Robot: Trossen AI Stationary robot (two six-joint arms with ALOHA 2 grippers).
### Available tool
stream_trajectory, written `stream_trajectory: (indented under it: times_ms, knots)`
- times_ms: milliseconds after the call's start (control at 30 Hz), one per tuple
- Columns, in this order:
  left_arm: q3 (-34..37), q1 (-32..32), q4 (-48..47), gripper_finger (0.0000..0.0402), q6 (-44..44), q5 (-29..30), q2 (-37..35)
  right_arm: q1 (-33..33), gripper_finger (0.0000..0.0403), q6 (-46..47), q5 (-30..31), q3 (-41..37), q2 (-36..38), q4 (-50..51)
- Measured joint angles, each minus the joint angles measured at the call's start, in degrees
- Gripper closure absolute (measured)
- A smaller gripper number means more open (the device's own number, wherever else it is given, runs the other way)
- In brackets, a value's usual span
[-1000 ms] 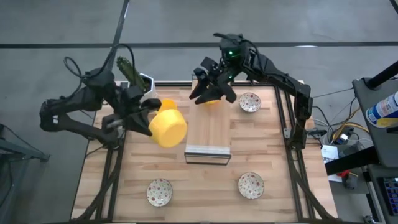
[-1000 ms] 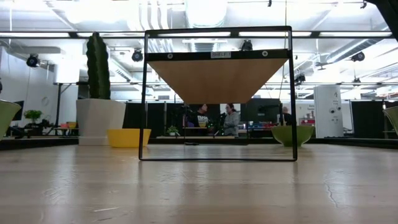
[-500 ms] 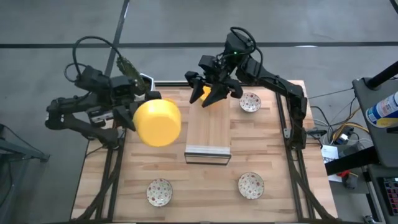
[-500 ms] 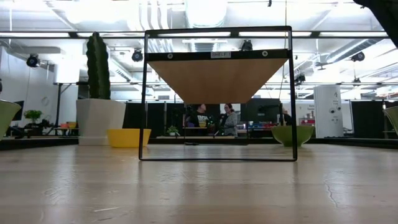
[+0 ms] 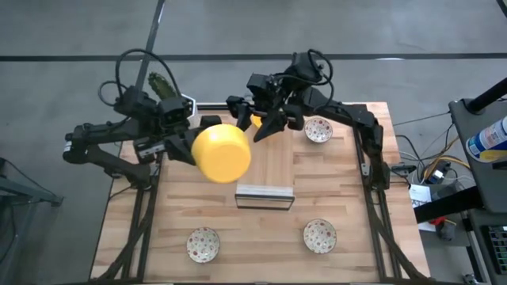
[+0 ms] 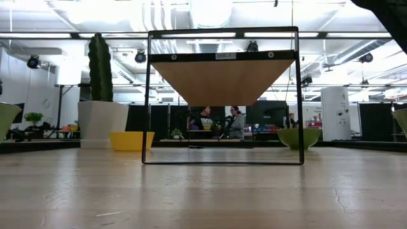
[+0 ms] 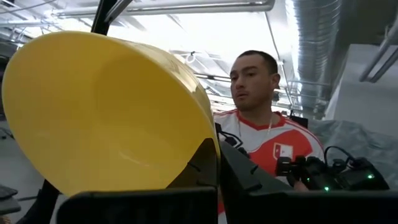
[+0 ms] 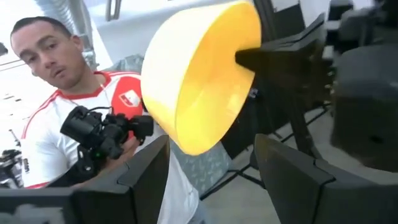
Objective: Pick & Place Mini bowls
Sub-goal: Stack the bottom yellow bowl on the yellow bowl on the shelf
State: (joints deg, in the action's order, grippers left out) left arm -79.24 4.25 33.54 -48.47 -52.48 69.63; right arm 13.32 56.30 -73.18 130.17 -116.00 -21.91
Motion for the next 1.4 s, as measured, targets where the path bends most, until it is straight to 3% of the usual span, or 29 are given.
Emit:
stream_trajectory:
  times_ms: [567,733,1000,1233,1400]
  knots:
    - [0.0,1.77,0.02,0.0402,0.28,-0.13,0.57,-3.6,0.0189,-4.38,1.22,0.0,0.06,-5.53]
    - [0.0,1.75,0.05,0.0402,0.12,-0.53,0.55,-3.6,0.0238,-3.51,1.35,0.0,0.21,-7.43]
    - [0.17,2.55,-0.04,0.0402,-0.04,-1.0,0.57,-3.83,0.0381,-4.24,-1.13,0.03,0.24,-7.59]
    - [0.17,3.82,0.02,0.0397,-3.67,0.51,0.55,-3.74,0.0392,-3.72,-1.29,0.09,0.28,-7.64]
    - [0.2,3.99,-0.02,0.0355,-6.72,4.64,0.52,-3.65,0.0394,-3.21,-1.05,0.11,0.43,-7.49]
